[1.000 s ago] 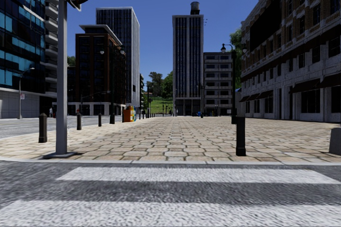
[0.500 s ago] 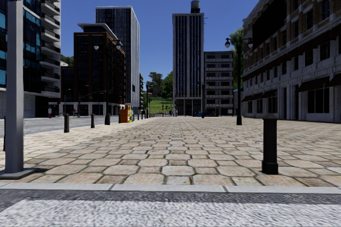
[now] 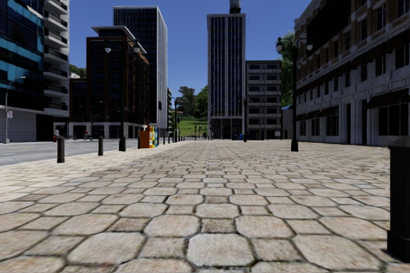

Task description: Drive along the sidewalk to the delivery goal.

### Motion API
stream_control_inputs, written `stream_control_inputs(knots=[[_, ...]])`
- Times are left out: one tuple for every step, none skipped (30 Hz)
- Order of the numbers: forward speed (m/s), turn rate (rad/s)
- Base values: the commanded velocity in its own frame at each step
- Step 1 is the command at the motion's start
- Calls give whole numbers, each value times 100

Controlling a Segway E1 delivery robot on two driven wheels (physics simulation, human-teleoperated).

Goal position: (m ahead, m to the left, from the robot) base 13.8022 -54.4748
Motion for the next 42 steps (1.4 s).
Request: stream_control_inputs(knots=[[170,-23],[155,-23],[140,-24],[132,-24],[130,-24],[130,-24],[129,-25],[128,-26],[128,-27],[128,-30],[128,-30],[128,-36],[128,-38],[128,-38],[128,-38],[128,-38],[128,-38],[128,-38],[128,-38],[128,-40],[128,-46],[128,-48],[128,-49],[128,-49],[128,-49],[128,-49],[128,-49],[128,-49],[128,-49],[128,-49],[128,-49],[128,-49],[128,-49],[128,-49],[128,-49],[128,-49],[128,-49],[128,-49],[128,-49],[128,-49],[128,-49],[128,-49]])
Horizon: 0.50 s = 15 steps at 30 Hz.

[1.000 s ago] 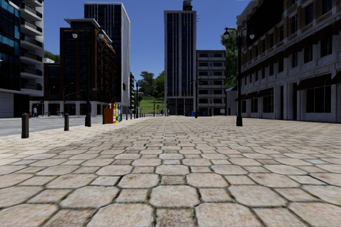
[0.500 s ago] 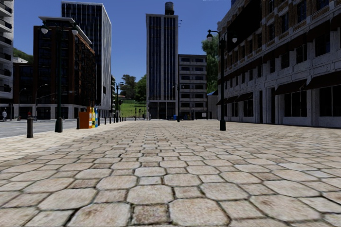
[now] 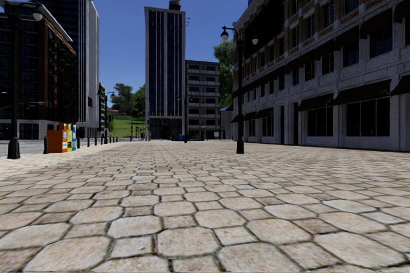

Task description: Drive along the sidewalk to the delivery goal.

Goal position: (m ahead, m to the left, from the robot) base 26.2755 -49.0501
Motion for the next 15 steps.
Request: stream_control_inputs(knots=[[128,-49],[128,-49],[128,-49],[128,-49],[128,-49],[128,-49],[128,-49],[128,-49],[128,-49],[128,-49],[128,-49],[129,-49],[129,-49],[129,-49],[131,-49]])
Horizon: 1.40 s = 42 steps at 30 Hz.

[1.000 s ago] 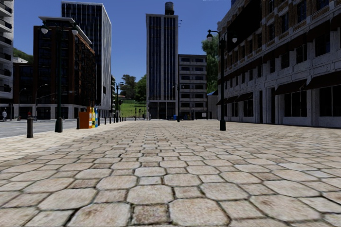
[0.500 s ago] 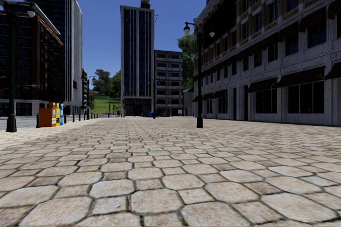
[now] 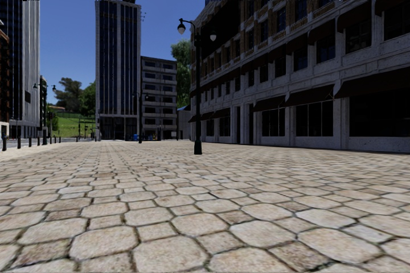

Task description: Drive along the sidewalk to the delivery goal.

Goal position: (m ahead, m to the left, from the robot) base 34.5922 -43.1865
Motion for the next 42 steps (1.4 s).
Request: stream_control_inputs(knots=[[133,-49],[133,-49],[134,-49],[134,-49],[135,-49],[135,-49],[135,-49],[135,-49],[136,-49],[136,-49],[136,-49],[140,-49],[144,-49],[144,-49],[150,-49],[153,-49],[154,-49],[154,-49],[154,-49],[154,-49],[154,-49],[154,-49],[154,-49],[156,-49],[162,-49],[167,-49],[167,-49],[170,-49],[173,-49],[176,-49],[176,-49],[200,-49],[200,-49],[200,-49],[200,-49],[200,-49],[200,-49],[200,-49],[200,-49],[200,-49],[200,-49],[200,-49]])
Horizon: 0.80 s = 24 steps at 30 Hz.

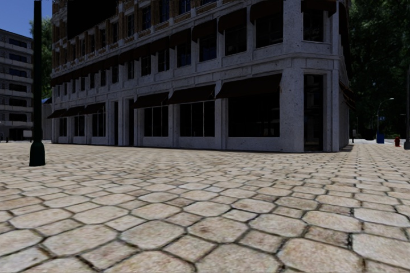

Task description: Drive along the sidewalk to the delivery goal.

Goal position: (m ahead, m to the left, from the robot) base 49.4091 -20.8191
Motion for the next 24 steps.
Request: stream_control_inputs(knots=[[200,-49],[200,-49],[200,-49],[200,-49],[200,-49],[200,-49],[200,-49],[200,-49],[200,-49],[200,-49],[200,-49],[200,-49],[200,-49],[200,-49],[200,-49],[200,-49],[200,-49],[200,-49],[200,-49],[200,-49],[200,-49],[200,-49],[200,-49],[200,-49]])
